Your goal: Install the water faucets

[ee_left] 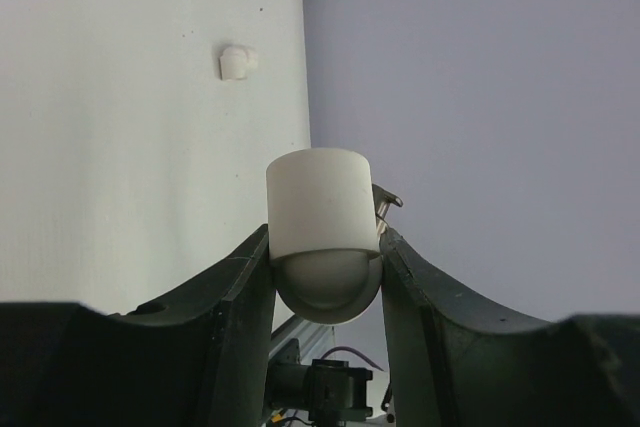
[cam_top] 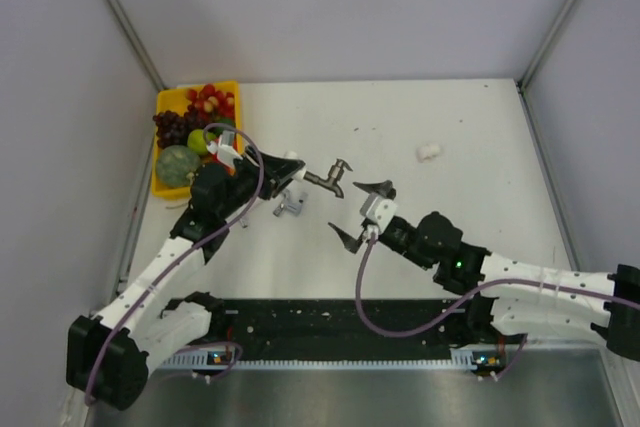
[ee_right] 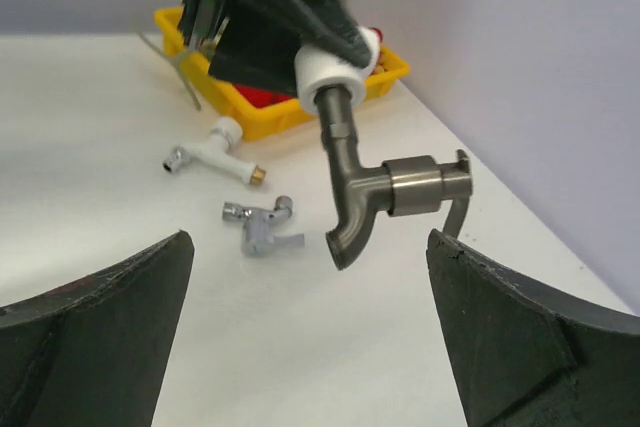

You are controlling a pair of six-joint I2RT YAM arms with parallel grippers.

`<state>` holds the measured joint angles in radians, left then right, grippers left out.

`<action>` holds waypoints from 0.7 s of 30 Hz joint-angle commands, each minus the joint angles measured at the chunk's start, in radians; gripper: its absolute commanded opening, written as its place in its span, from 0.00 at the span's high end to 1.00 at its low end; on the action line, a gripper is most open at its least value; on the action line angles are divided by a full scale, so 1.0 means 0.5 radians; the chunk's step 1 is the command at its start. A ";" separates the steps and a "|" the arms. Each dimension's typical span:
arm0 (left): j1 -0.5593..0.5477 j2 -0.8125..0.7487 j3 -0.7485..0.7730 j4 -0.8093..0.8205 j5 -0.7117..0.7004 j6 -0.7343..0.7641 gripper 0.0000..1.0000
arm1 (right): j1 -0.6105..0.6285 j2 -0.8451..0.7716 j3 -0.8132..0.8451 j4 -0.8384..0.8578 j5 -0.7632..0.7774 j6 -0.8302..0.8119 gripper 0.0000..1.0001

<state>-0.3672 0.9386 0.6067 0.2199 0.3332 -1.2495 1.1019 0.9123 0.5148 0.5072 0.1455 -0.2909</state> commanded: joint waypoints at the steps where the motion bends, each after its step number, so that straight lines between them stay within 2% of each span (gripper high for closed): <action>1: 0.001 -0.043 0.176 0.027 0.079 0.005 1.00 | 0.164 0.096 0.148 -0.057 0.148 -0.697 0.01; 7: 0.001 -0.089 0.192 -0.041 0.079 0.026 1.00 | 0.260 0.252 0.182 0.044 0.252 -0.942 0.01; 18: 0.001 -0.119 0.235 -0.099 0.177 0.002 1.00 | 0.333 0.626 0.112 0.645 0.608 -1.719 0.02; 21: 0.001 -0.135 0.250 -0.099 0.196 -0.001 1.00 | 0.336 0.758 0.090 0.820 0.703 -1.894 0.05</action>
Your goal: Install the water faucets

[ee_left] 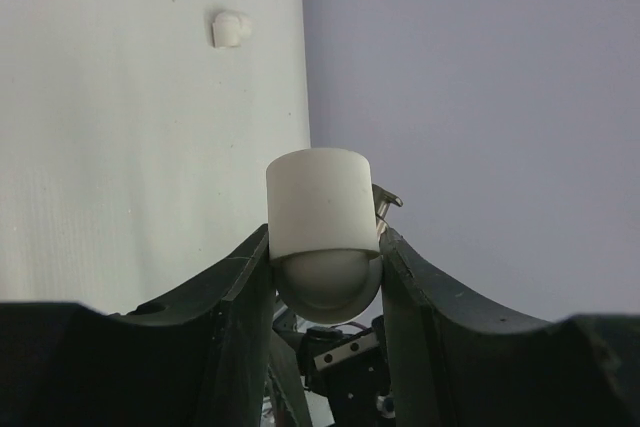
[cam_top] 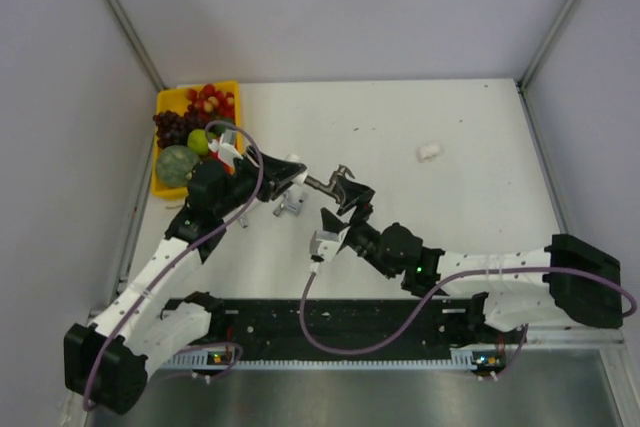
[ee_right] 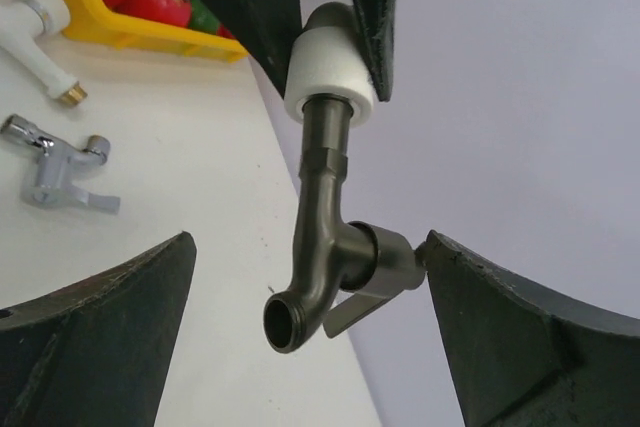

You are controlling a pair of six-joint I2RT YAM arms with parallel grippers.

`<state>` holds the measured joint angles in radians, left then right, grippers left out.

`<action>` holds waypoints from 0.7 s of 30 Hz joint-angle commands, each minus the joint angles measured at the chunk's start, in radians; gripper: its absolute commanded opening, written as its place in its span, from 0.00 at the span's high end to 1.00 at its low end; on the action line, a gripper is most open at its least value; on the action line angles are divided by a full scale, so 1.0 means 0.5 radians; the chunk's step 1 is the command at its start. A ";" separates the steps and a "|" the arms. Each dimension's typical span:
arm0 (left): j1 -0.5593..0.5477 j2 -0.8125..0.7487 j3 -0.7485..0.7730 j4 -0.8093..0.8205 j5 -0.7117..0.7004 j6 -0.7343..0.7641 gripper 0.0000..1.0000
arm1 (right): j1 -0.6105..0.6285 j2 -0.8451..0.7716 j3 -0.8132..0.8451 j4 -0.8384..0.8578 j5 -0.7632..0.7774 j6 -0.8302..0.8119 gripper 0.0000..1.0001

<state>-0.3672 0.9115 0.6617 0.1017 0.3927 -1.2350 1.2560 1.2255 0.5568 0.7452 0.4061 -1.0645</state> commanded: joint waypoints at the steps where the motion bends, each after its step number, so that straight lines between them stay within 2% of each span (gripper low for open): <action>1: 0.001 -0.084 0.143 0.137 0.083 -0.033 1.00 | 0.025 0.178 0.006 0.381 0.221 -0.386 0.08; 5: 0.004 -0.102 0.152 0.162 0.113 -0.033 1.00 | 0.025 0.295 0.009 0.522 0.329 -0.313 0.26; 7: 0.001 -0.099 0.149 0.198 0.150 -0.043 1.00 | 0.022 0.274 0.019 0.479 0.317 -0.154 0.48; 11: 0.001 -0.096 0.137 0.281 0.199 -0.043 1.00 | -0.021 0.117 0.037 0.317 0.152 0.394 0.87; 14: 0.001 -0.093 0.106 0.379 0.215 -0.033 1.00 | -0.128 -0.061 0.083 0.008 -0.154 0.955 1.00; 16: 0.001 -0.093 0.082 0.483 0.245 -0.030 1.00 | -0.256 -0.180 0.083 -0.073 -0.464 1.396 1.00; 20: 0.001 -0.087 -0.004 0.832 0.291 0.022 1.00 | -0.615 -0.322 0.016 0.101 -1.041 2.476 1.00; 21: 0.001 -0.087 -0.031 0.922 0.304 0.037 1.00 | -0.683 -0.322 -0.027 0.217 -1.146 2.874 1.00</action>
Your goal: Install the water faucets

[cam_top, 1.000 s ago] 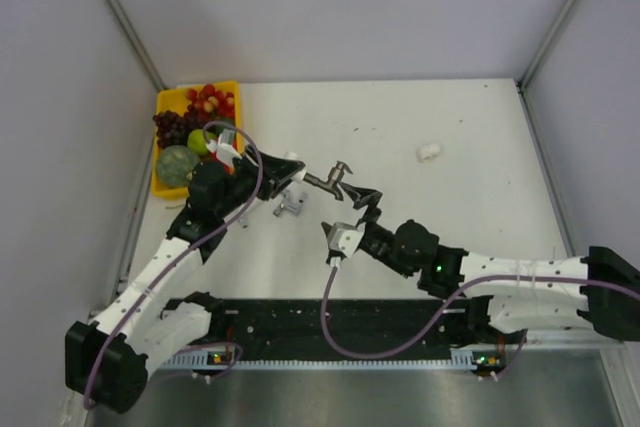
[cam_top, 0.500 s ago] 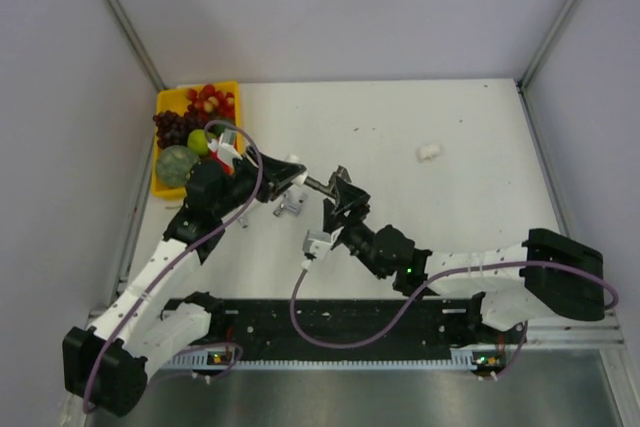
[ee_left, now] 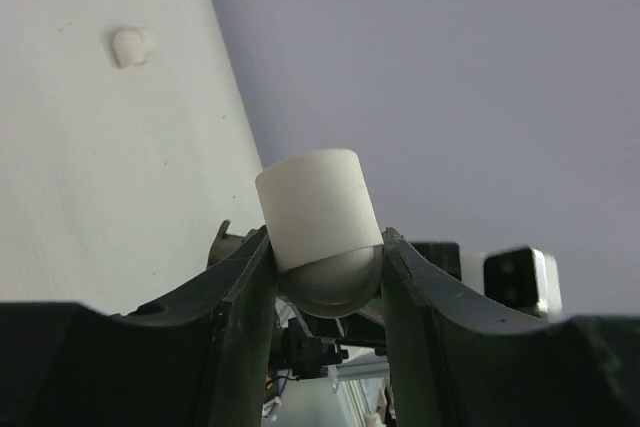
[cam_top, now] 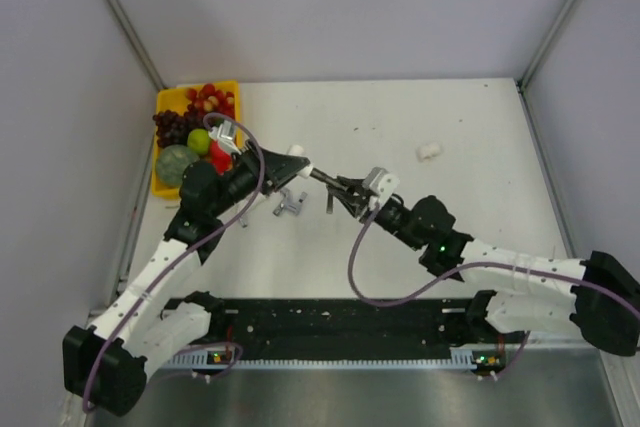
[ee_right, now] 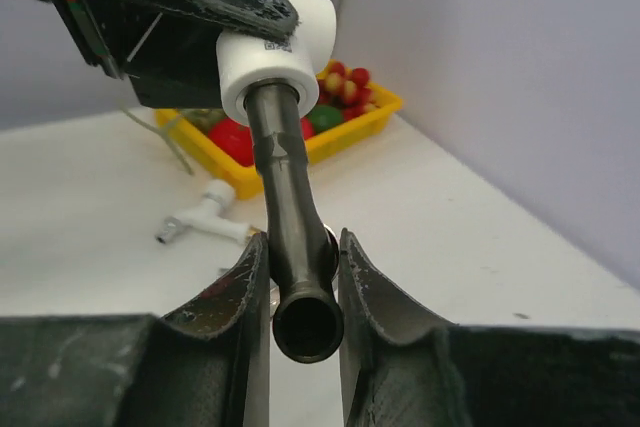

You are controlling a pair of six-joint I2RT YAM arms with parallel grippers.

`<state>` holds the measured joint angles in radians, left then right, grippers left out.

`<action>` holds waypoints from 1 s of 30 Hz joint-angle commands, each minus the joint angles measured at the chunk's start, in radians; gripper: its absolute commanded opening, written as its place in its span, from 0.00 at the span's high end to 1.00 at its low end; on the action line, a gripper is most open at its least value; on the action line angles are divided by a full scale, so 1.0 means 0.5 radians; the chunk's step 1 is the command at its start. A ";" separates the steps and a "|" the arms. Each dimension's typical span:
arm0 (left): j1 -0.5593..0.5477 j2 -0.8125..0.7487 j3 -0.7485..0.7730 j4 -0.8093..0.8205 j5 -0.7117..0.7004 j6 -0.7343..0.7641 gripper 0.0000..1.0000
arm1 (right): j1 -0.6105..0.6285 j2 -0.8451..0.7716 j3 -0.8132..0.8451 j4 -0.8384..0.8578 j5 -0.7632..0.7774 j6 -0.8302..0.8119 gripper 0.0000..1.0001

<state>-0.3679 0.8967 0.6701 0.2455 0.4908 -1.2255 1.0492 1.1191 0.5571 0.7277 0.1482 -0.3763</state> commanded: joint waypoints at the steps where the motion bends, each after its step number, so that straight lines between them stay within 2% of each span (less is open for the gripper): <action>1: 0.003 -0.051 -0.067 0.717 0.117 0.036 1.00 | -0.343 -0.097 -0.059 0.357 -0.710 1.762 1.00; 3: 0.006 -0.048 -0.094 0.846 0.135 0.107 1.00 | -0.435 -0.045 -0.105 0.556 -0.824 2.330 1.00; 7: 0.006 -0.072 -0.165 1.052 0.151 0.275 1.00 | -0.485 0.188 -0.212 1.004 -0.821 3.263 1.00; 10: 0.003 -0.087 -0.251 1.202 0.114 0.346 1.00 | -0.488 0.448 -0.261 1.470 -0.833 3.773 1.00; 13: 0.003 -0.072 -0.334 1.438 0.098 0.288 1.00 | -0.488 0.706 -0.252 1.887 -0.827 4.163 1.00; 15: 0.003 -0.051 -0.389 1.576 0.083 0.218 1.00 | -0.485 0.826 -0.225 1.984 -0.839 4.305 0.85; 18: 0.003 -0.026 -0.414 1.614 0.016 0.168 1.00 | -0.485 0.848 -0.237 1.984 -0.809 4.229 0.56; 21: 0.003 -0.041 -0.417 1.519 -0.064 0.168 1.00 | -0.488 0.787 -0.304 1.969 -0.711 4.119 0.37; 23: 0.006 -0.069 -0.408 1.366 -0.138 0.165 1.00 | -0.497 0.747 -0.356 1.938 -0.665 4.060 0.29; 26: 0.003 -0.118 -0.349 1.007 -0.260 0.184 1.00 | -0.515 0.674 -0.433 1.871 -0.625 3.959 0.21; 29: 0.006 -0.176 -0.337 0.807 -0.377 0.178 1.00 | -0.537 0.573 -0.494 1.763 -0.588 3.787 0.01; 30: 0.006 -0.201 -0.322 0.734 -0.408 0.181 1.00 | -0.540 0.521 -0.513 1.717 -0.576 3.705 0.01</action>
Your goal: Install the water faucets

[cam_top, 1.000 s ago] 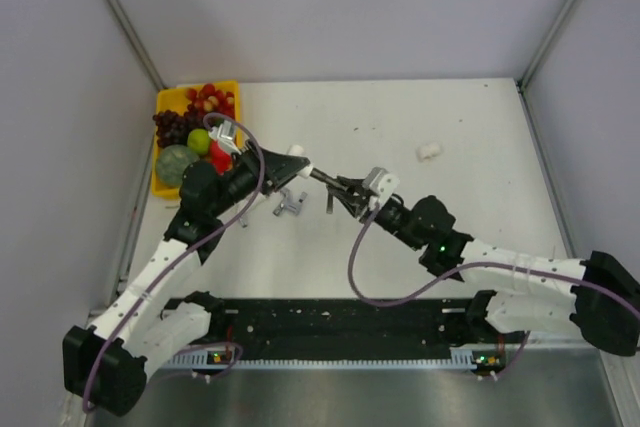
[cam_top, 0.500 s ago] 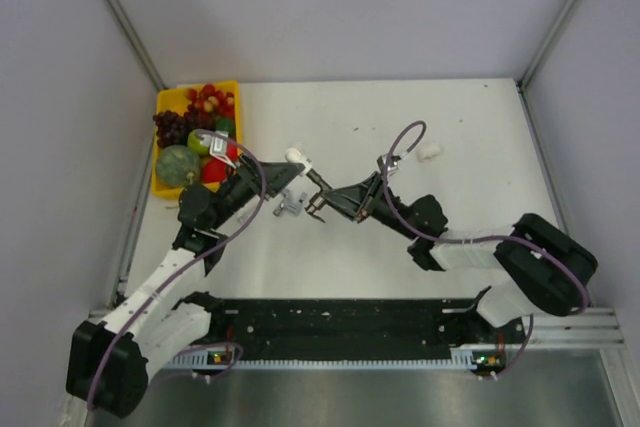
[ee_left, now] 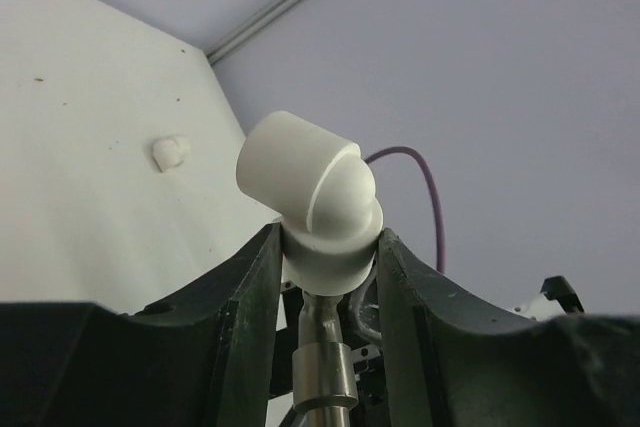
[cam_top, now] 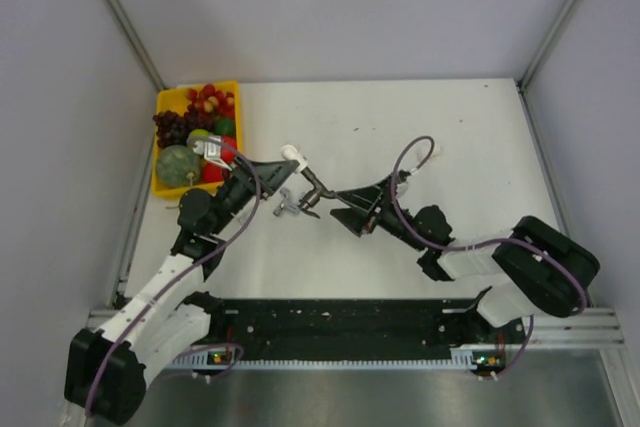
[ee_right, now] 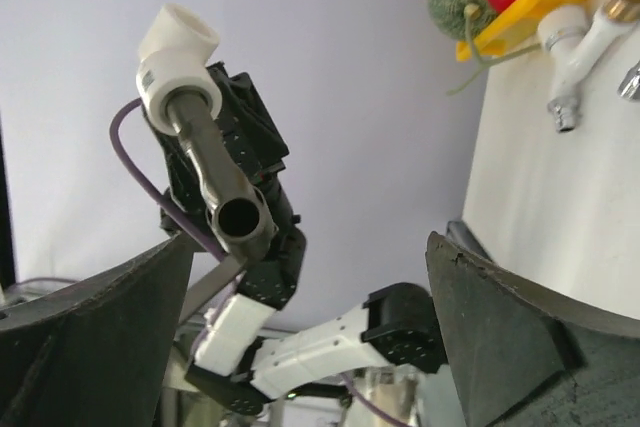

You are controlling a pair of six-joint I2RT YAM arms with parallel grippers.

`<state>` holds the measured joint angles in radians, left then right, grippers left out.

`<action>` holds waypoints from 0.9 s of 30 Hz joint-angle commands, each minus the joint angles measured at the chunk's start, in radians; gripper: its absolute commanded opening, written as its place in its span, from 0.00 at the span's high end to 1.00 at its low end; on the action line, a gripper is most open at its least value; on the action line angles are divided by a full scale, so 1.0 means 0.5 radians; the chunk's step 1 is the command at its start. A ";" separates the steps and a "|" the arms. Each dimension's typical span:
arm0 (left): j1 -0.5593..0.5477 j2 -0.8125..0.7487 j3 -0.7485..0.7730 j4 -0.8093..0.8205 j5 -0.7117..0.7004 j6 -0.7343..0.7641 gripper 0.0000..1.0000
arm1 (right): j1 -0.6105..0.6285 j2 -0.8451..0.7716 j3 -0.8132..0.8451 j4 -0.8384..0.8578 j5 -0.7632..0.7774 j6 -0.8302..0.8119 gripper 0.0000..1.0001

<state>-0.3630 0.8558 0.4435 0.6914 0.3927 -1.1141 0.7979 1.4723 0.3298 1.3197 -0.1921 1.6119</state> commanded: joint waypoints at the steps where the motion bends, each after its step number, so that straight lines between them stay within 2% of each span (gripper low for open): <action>1: -0.004 -0.144 0.150 -0.244 -0.236 -0.021 1.00 | -0.040 -0.262 -0.064 0.466 0.114 -0.354 0.01; 4: -0.007 -0.184 0.220 -0.523 -0.310 0.007 1.00 | -0.040 -0.541 0.009 -0.036 0.078 -0.694 0.01; 6: -0.007 -0.196 0.266 -0.676 -0.334 0.010 1.00 | -0.028 -0.774 0.143 -0.602 0.059 -1.141 0.01; 8: -0.007 -0.184 0.322 -0.809 -0.344 -0.005 1.00 | 0.024 -0.986 0.306 -1.142 0.172 -1.647 0.01; 11: -0.007 -0.144 0.368 -0.910 -0.328 -0.082 1.00 | 0.079 -1.174 0.472 -1.571 0.319 -2.213 0.01; 17: -0.007 -0.040 0.429 -0.923 -0.194 -0.260 1.00 | 0.229 -1.276 0.509 -1.820 0.378 -3.210 0.01; 20: -0.007 -0.018 0.457 -0.929 -0.151 -0.303 1.00 | 0.419 -1.242 0.457 -1.833 0.589 -3.744 0.01; 27: -0.004 0.000 0.494 -0.944 -0.104 -0.306 1.00 | 0.778 -1.025 0.390 -1.587 1.009 -4.349 0.01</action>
<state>-0.3630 0.8627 0.6228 0.1486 0.3077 -1.2350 1.1015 0.9051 0.5213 0.4519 0.1524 -0.2798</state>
